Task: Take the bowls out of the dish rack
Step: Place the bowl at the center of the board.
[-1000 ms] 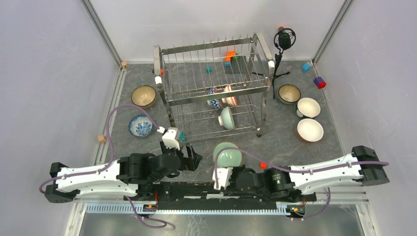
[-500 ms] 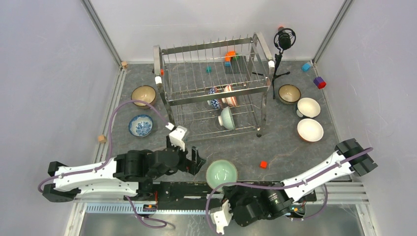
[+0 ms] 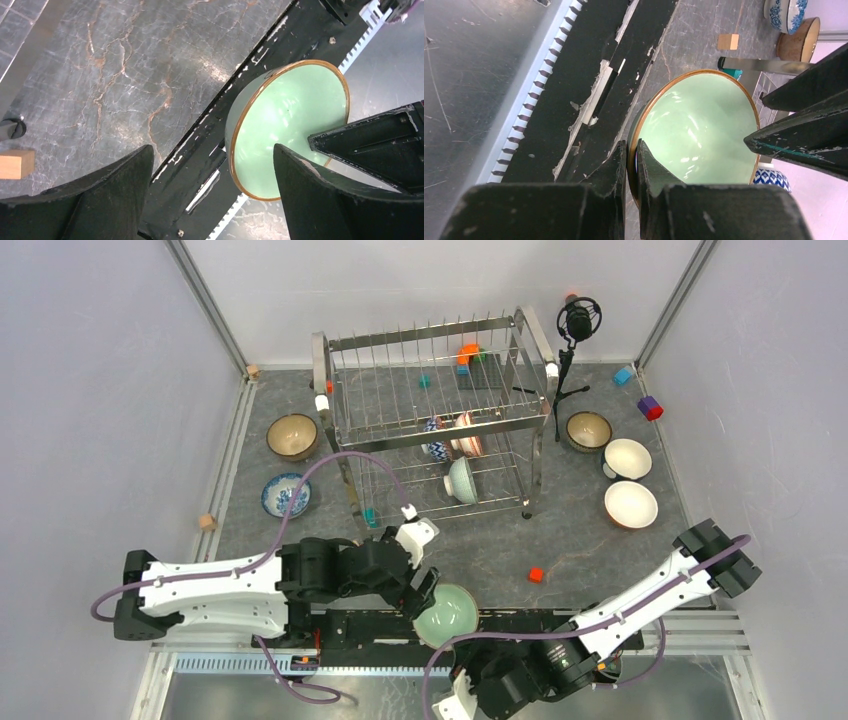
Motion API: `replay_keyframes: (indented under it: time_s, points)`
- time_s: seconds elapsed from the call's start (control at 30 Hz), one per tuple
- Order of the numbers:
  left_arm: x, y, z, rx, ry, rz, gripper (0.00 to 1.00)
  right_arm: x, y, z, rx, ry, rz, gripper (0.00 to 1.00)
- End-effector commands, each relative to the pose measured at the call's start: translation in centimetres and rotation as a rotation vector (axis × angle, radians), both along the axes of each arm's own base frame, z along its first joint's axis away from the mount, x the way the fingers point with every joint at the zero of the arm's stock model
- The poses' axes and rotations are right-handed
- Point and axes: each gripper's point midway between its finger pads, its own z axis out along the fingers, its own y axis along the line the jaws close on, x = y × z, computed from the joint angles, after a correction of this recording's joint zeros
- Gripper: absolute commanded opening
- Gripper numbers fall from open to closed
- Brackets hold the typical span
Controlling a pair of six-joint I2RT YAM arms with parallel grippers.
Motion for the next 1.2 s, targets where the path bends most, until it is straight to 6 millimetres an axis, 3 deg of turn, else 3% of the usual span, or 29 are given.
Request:
replay_keyframes:
  time_s: [0.0,0.2,0.53,0.93,1.17]
  points:
    - [-1.2,-1.7,1.1,-0.002,0.005,-0.143,0.93,-0.7,1.4,2.8,0.085,-0.002,0.008,0.00]
    - [-1.1,-2.4,-0.2,0.072,0.009,-0.170,0.80,-1.0,1.6,2.9,0.088,-0.007,0.017,0.00]
    - [-1.6,-2.8,-2.4,0.131,0.047,-0.181,0.73,-1.0,1.5,2.5,0.078,-0.022,0.025,0.00]
    - [-2.6,-3.3,-3.8,0.113,0.102,-0.207,0.37,-1.2,1.5,2.2,0.074,-0.020,0.031,0.00]
    - [-2.7,-3.5,-4.1,0.107,0.117,-0.189,0.02,-1.0,1.5,2.1,0.080,-0.030,0.011,0.00]
